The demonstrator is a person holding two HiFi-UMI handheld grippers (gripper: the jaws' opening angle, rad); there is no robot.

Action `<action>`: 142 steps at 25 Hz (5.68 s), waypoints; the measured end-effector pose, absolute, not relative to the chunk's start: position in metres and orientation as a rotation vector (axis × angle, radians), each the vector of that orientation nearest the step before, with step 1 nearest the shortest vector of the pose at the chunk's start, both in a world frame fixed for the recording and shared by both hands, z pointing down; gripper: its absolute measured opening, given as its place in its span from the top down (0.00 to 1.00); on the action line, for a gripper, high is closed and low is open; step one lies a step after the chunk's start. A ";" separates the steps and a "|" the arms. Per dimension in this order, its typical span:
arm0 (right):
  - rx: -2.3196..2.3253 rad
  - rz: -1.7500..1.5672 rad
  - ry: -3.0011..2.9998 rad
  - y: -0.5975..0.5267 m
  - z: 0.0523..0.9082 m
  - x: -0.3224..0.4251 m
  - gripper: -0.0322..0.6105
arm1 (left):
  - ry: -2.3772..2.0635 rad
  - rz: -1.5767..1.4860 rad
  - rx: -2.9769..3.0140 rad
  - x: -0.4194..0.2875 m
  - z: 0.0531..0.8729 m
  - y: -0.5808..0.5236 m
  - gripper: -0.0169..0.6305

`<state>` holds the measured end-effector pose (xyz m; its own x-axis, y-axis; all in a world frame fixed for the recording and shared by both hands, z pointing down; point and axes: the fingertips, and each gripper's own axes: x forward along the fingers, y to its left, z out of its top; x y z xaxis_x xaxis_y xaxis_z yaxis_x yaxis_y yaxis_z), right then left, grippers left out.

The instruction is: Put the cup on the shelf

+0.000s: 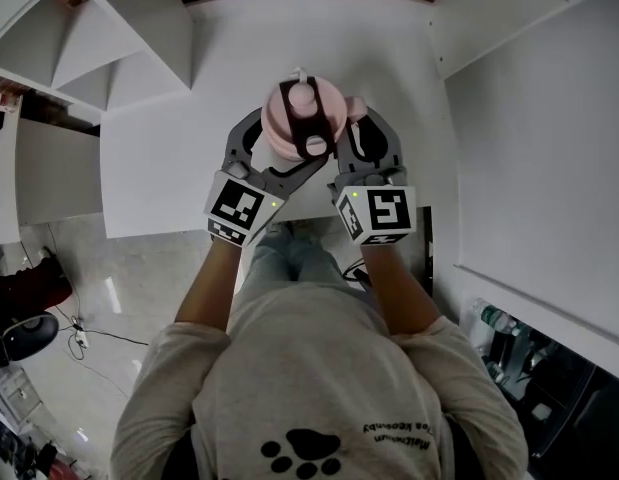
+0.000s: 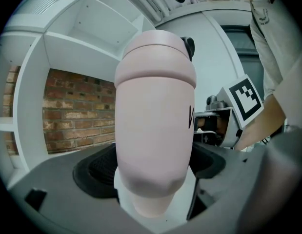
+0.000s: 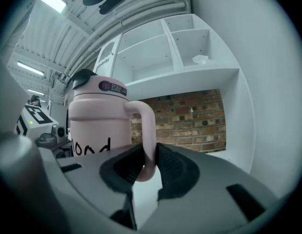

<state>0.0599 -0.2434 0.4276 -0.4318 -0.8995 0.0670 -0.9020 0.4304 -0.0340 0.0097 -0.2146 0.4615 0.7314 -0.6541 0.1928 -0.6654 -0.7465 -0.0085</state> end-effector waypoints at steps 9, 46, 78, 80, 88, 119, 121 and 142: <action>1.680 0.015 -2.672 -0.248 0.368 0.055 0.82 | -1.131 0.276 2.892 0.004 0.405 -0.220 0.28; 1.696 -0.299 -2.811 -0.268 0.184 0.037 0.82 | -1.152 0.287 2.937 -0.014 0.231 -0.247 0.28; 1.704 -0.458 -2.875 -0.289 0.077 0.027 0.82 | -1.137 0.314 3.017 -0.024 0.126 -0.275 0.28; 1.707 -0.464 -2.877 -0.292 0.069 0.026 0.82 | -1.132 0.314 3.022 -0.025 0.118 -0.278 0.28; 1.707 -0.511 -2.895 -0.300 0.051 0.026 0.82 | -1.139 0.309 3.051 -0.025 0.101 -0.288 0.28; 1.728 -0.518 -2.916 -0.412 -0.016 0.010 0.82 | -1.117 0.338 3.076 -0.040 0.030 -0.400 0.28; 1.729 -0.517 -2.916 -0.421 -0.013 0.009 0.82 | -1.119 0.339 3.073 -0.041 0.033 -0.409 0.28; 1.766 -0.399 -2.863 -0.444 0.002 0.009 0.82 | -1.049 0.362 3.016 -0.041 0.047 -0.429 0.28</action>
<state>0.0093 -0.4440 0.0018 -0.4343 -0.8394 -0.3269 -0.8968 0.4370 0.0693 -0.0408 -0.4292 0.0475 0.7620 -0.6198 0.1876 -0.6038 -0.7847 -0.1404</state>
